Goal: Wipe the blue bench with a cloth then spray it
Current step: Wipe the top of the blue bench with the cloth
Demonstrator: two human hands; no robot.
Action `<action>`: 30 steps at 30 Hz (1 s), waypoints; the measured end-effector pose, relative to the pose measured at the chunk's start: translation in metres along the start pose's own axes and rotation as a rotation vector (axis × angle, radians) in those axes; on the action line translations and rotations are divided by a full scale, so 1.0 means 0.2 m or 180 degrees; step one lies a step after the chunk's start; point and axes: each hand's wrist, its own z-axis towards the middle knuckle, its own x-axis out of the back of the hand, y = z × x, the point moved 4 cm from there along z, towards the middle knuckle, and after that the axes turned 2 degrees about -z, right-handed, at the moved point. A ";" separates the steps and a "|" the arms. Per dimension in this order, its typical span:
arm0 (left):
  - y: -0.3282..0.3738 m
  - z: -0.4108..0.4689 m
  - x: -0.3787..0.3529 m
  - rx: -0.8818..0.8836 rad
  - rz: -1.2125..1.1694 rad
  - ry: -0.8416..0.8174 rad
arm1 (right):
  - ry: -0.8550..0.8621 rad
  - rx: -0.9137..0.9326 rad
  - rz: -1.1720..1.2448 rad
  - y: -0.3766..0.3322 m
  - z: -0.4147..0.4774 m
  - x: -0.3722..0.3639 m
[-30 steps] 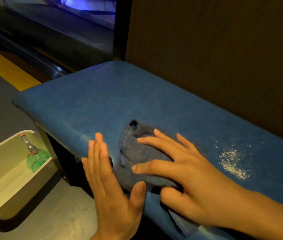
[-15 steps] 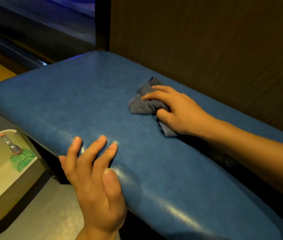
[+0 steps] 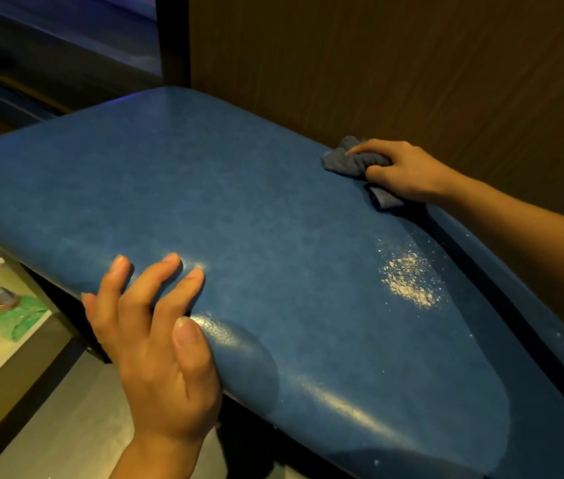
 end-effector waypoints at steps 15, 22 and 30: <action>0.01 -0.01 -0.03 0.0173 -0.0182 0.0263 | -0.0037 0.0317 0.0641 -0.08 -0.43 -0.08; 0.02 -0.01 -0.03 0.0109 -0.0246 0.0313 | -0.0470 0.0554 0.0706 -0.26 -0.58 -0.13; 0.02 -0.02 -0.02 0.0137 -0.0074 0.0241 | -0.0829 0.0843 0.0310 -0.42 -0.67 -0.19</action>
